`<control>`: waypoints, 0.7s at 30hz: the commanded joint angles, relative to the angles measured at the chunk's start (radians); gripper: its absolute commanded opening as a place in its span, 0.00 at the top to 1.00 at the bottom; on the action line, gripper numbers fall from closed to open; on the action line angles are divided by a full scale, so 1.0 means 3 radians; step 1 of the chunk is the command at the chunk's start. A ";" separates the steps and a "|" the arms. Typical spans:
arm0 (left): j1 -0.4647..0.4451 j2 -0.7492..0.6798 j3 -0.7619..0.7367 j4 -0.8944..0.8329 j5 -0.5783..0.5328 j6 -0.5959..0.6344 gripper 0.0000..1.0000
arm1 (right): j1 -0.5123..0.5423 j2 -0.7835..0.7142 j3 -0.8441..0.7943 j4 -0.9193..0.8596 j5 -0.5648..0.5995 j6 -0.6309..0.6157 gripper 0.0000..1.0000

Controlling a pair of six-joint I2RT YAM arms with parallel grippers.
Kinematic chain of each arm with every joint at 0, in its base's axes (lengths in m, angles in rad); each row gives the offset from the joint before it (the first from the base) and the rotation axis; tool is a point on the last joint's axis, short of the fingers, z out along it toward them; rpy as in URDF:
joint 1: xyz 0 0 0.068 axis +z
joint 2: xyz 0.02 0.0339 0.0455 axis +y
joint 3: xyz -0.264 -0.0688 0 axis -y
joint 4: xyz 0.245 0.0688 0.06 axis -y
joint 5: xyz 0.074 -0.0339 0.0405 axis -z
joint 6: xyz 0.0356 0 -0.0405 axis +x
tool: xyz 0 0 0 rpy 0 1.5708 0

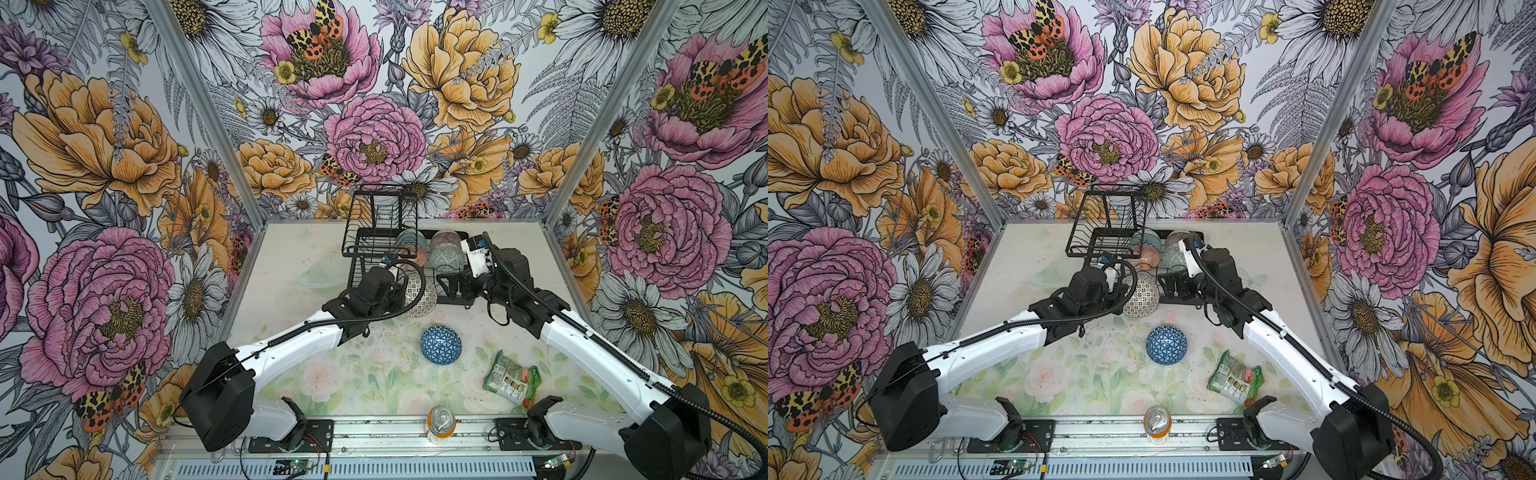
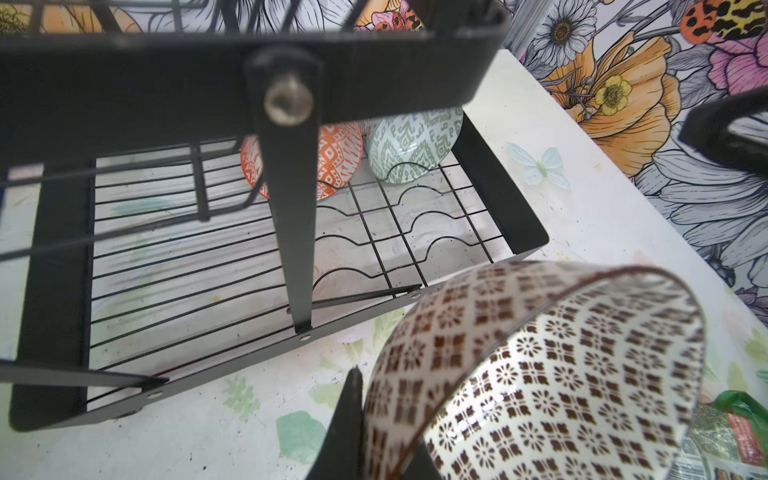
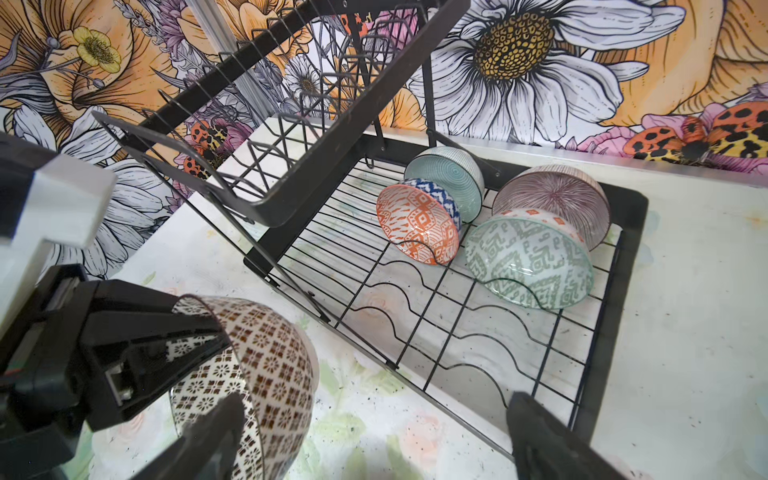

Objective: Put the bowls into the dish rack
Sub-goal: 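Carry the bowl toward the rack while the right gripper approaches it, then grasp the bowl with the right gripper while the left gripper releases it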

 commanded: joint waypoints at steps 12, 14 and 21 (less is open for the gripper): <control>0.0020 0.0162 0.0267 0.0571 -0.0053 0.0005 1.00 | 0.0138 0.0137 0.0049 0.0150 -0.0227 0.0194 0.02; 0.0020 0.0186 0.0292 0.0595 -0.0031 0.0004 1.00 | 0.0145 0.0200 0.0067 0.0170 -0.0204 0.0226 0.04; 0.0000 0.0219 0.0329 0.0662 0.0007 -0.0005 1.00 | 0.0160 0.0448 0.0165 0.0207 -0.0189 0.0308 0.28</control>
